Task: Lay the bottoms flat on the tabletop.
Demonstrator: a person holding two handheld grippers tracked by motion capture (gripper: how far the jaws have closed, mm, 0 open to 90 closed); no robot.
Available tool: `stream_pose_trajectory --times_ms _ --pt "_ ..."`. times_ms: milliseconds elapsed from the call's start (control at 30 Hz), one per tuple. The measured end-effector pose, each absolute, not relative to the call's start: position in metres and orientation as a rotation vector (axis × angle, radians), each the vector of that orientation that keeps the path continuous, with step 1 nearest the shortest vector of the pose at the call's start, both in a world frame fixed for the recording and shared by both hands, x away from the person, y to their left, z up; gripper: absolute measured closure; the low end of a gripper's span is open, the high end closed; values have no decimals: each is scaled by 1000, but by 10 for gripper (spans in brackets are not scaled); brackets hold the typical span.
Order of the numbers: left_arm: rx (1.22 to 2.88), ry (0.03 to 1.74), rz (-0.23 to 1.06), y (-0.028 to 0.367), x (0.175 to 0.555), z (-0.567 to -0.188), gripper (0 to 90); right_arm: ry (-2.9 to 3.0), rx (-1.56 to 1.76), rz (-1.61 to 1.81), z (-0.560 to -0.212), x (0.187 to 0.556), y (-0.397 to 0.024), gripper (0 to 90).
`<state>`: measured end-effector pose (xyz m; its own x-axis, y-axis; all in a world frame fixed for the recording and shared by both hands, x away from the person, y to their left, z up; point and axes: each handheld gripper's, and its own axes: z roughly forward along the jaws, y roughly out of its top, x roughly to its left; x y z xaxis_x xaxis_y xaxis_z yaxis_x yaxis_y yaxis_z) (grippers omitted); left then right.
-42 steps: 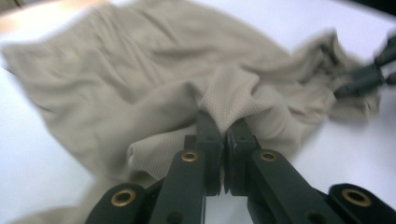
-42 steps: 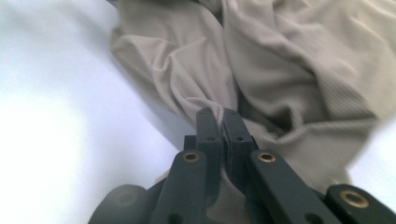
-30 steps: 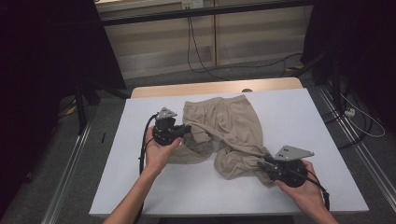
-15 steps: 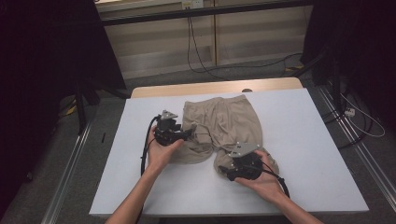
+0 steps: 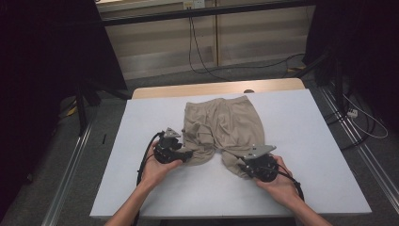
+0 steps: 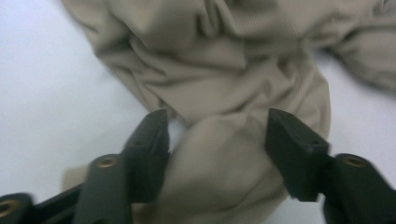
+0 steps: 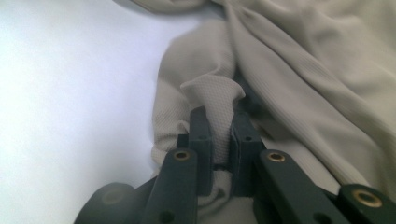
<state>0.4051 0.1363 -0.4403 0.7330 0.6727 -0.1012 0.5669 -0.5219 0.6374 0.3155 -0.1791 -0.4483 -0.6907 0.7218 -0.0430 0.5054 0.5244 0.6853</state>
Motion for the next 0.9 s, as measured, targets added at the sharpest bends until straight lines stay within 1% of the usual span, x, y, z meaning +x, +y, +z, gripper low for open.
stream_pose_trajectory --times_ms 33,67,100,133,167,200,233,267,300,333,367,400,467,500,533,567,600,633,667,700,733,767,800,867,900 --pt "2302 927 160 133 402 -442 552 2435 1043 922 -448 311 -189 829" --pt "2302 927 160 133 402 -442 614 2425 1053 923 -448 309 -193 828" --pt "2306 937 145 132 399 -443 614 2425 1053 923 -448 309 -193 828" --pt "2309 937 140 132 393 -442 725 2416 1084 943 -446 305 -199 793" --pt "2307 939 119 133 391 -441 790 2417 1089 970 -446 304 -200 725" --pt "2302 944 116 134 389 -441 809 2411 1097 994 -445 303 -201 642" --pt "2302 944 116 134 389 -441 819 2411 1097 994 -445 303 -201 642" --pt "2293 934 76 136 383 -440 826 2386 1084 1017 -441 302 -197 546" --pt "2293 934 76 136 383 -440 829 2375 1071 1032 -439 300 -195 512" --pt "2290 921 30 138 376 -440 830 2364 1066 1058 -437 299 -192 481" --pt "2290 921 30 138 376 -440 830 2364 1066 1058 -437 299 -192 481" --pt "2287 922 24 139 372 -439 830 2361 1060 1080 -434 298 -189 457" --pt "2264 915 -55 139 358 -438 830 2355 1026 1127 -429 295 -176 452" --pt "2264 915 -55 139 358 -438 830 2363 1023 1144 -429 296 -172 456" --pt "2252 894 -99 136 346 -437 829 2374 1016 1160 -429 296 -168 465" --pt "2252 894 -99 136 346 -437 830 2374 1016 1160 -429 296 -168 465" --pt "2256 875 -116 134 341 -437 828 2396 997 1166 -430 297 -158 511" --pt "2257 860 -138 132 335 -436 828 2396 997 1166 -430 297 -158 511" --pt "2253 818 -156 127 326 -434 819 2420 979 1169 -432 299 -150 552" --pt "2253 813 -141 126 323 -433 794 2431 972 1175 -432 300 -146 573" --pt "2253 813 -141 126 323 -433 732 2439 965 1171 -433 302 -142 582" --pt "2251 812 -124 125 322 -431 732 2439 965 1171 -433 302 -142 582" --pt "2243 797 -100 125 323 -427 634 2456 936 1176 -435 306 -134 584" --pt "2228 806 -76 127 324 -424 592 2460 927 1175 -435 308 -130 580" --pt "2211 818 -65 129 327 -421 592 2461 925 1169 -435 310 -126 569"
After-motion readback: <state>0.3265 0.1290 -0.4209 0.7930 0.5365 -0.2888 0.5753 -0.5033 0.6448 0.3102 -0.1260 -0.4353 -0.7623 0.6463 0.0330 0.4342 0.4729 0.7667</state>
